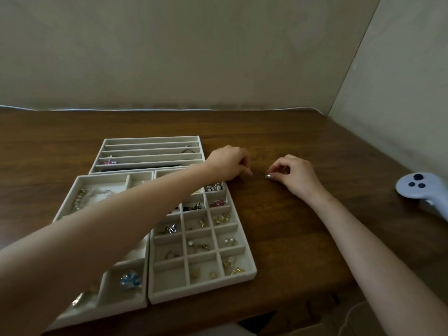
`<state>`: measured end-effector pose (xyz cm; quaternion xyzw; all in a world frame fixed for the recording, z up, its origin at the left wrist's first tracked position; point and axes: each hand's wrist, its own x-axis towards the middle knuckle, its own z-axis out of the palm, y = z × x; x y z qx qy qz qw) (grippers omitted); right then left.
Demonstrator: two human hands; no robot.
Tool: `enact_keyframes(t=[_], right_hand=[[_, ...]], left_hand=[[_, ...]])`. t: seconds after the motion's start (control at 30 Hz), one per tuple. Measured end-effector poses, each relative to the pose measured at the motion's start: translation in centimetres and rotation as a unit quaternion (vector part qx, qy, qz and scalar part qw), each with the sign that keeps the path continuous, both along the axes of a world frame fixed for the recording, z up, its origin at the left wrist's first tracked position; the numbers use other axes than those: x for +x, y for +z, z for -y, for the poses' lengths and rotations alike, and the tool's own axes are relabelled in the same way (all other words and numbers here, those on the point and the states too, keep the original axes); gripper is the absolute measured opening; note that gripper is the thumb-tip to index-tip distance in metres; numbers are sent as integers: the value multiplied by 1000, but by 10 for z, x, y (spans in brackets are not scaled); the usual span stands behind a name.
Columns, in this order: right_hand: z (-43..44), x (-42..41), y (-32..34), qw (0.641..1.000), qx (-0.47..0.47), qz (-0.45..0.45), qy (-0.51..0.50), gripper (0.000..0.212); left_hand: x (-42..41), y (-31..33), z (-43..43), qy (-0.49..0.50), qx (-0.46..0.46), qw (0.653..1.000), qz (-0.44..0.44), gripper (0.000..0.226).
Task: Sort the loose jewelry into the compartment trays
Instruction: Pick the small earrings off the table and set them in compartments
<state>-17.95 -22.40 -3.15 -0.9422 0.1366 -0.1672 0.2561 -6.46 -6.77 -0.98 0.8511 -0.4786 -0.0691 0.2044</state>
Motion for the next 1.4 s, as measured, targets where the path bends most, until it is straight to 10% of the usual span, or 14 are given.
enact_keyframes(t=[0.53,0.83,1.4], right_hand=[[-16,-3,-1,998,6,43,39,5],[-56,-23,22,994,44,65,73,8],[-172,-60,30,923,76,17,377,14]], left_hand=[[-72,38,-169,-95,-64,984,-133,6],[-90,14,-196,-154,-43,986,-54,14],[-60,8,-211,46,-185,980,-51,9]])
